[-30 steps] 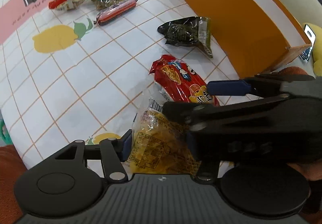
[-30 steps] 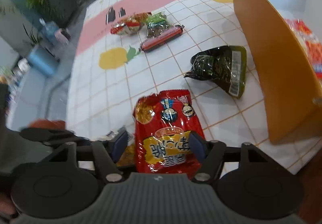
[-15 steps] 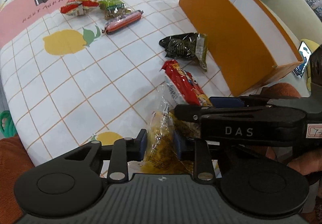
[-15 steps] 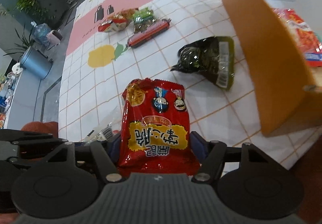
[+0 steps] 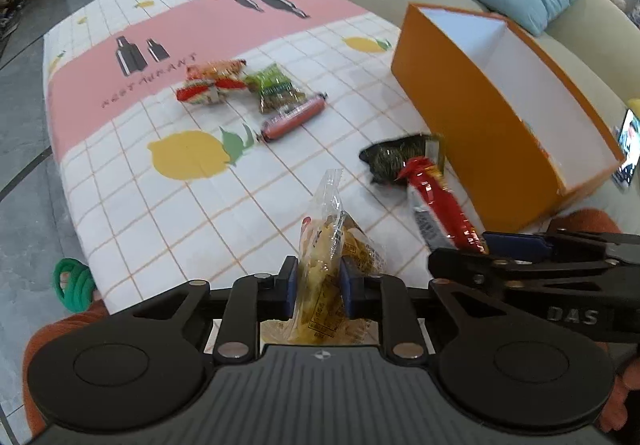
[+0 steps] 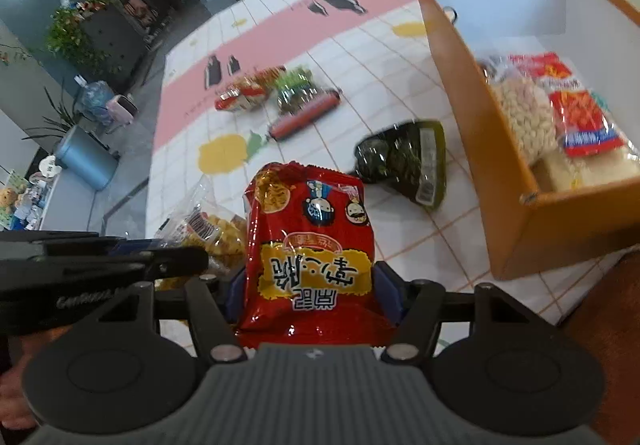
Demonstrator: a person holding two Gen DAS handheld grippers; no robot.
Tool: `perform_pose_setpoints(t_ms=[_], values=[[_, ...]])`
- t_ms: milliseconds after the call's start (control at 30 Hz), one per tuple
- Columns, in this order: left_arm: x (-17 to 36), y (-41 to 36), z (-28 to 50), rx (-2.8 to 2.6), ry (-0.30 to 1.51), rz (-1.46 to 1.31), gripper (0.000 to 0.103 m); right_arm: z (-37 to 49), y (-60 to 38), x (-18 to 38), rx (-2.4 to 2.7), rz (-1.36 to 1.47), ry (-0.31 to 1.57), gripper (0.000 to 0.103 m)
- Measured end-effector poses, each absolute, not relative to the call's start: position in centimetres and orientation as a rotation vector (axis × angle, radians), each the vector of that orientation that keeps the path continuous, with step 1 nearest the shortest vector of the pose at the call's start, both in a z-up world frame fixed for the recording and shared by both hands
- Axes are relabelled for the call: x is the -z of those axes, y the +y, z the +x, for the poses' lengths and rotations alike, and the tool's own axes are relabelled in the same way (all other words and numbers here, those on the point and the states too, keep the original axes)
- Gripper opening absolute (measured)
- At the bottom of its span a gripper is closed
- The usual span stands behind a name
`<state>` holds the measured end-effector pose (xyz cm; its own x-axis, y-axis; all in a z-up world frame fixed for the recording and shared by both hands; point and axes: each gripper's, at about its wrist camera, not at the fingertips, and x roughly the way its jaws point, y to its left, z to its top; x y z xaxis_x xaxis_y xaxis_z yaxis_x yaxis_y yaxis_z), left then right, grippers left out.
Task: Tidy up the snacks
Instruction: 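Lift the clear waffle bag with the left tool while the right holds the red bag, then carry the waffle bag and red cracker bag over the orange box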
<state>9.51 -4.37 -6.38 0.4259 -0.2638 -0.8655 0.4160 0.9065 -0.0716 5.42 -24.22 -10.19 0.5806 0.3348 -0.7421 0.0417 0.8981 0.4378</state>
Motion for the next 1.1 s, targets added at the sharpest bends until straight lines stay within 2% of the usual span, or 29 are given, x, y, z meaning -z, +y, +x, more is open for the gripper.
perform_pose_setpoints(t_ms=[600, 867, 1100], values=[[-1.7, -8.1, 11.7, 0.487, 0.848, 0.098, 0.022, 4.7, -28.8, 1.7, -0.113, 0.375, 0.679, 0.057], [-4.1, -14.1, 12.9, 0.594, 0.754, 0.140, 0.022, 5.6, -33.4, 0.7, 0.013, 0.330, 0.643, 0.056], [-4.0, -19.7, 14.2, 0.643, 0.744, 0.226, 0.022, 7.2, -37.5, 1.9, 0.112, 0.238, 0.682, 0.055]])
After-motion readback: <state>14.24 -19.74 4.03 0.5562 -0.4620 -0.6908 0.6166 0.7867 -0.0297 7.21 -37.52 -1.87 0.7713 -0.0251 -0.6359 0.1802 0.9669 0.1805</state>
